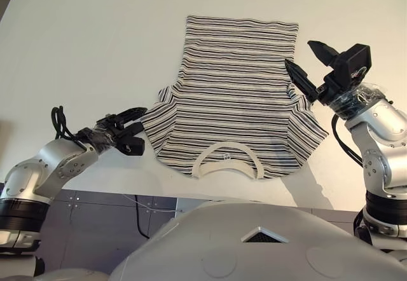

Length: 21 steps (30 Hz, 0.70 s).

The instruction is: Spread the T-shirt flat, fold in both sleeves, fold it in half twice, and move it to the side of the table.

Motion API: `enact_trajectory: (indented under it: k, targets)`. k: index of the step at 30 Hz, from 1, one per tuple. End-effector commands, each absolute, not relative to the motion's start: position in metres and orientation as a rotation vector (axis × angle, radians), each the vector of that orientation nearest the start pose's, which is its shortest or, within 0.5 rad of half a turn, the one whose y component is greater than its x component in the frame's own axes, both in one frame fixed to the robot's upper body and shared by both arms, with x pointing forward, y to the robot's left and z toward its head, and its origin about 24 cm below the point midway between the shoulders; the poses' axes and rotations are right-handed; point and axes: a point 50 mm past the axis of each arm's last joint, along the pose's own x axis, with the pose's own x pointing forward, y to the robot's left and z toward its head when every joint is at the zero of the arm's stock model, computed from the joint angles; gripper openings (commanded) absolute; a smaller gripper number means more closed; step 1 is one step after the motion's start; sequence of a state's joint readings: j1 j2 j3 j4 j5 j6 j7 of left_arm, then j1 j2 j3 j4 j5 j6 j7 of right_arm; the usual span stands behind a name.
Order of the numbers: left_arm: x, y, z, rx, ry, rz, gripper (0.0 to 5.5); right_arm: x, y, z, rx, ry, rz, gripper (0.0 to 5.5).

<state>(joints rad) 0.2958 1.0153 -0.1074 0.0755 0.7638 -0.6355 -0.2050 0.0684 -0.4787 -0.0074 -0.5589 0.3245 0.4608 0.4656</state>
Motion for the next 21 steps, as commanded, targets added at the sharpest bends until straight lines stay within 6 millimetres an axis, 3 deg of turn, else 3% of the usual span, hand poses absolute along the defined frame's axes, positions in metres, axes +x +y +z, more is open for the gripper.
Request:
enact_trajectory:
  k: [1,6,10,13,17,21]
  targets:
    - [0.143,0.279,0.005,1.571,0.212,-1.087,1.50,0.223,-0.167,0.123,-0.183,0.028,0.624,2.91]
    - [0.142,0.279,0.005,1.573,0.206,-1.055,0.52,0.221,-0.164,0.121,-0.166,0.027,0.615,2.91]
    - [0.144,0.278,0.012,1.578,0.178,-0.961,0.12,0.218,-0.160,0.118,-0.152,0.030,0.613,2.91]
    - [0.138,0.268,0.025,1.562,0.097,-0.899,0.12,0.216,-0.162,0.116,-0.150,0.035,0.603,2.91]
    - [0.148,0.259,0.043,1.573,-0.009,-0.748,0.12,0.218,-0.162,0.113,-0.162,0.038,0.604,2.91]
    - [0.152,0.252,0.048,1.570,-0.056,-0.684,0.12,0.223,-0.169,0.115,-0.186,0.036,0.596,2.91]
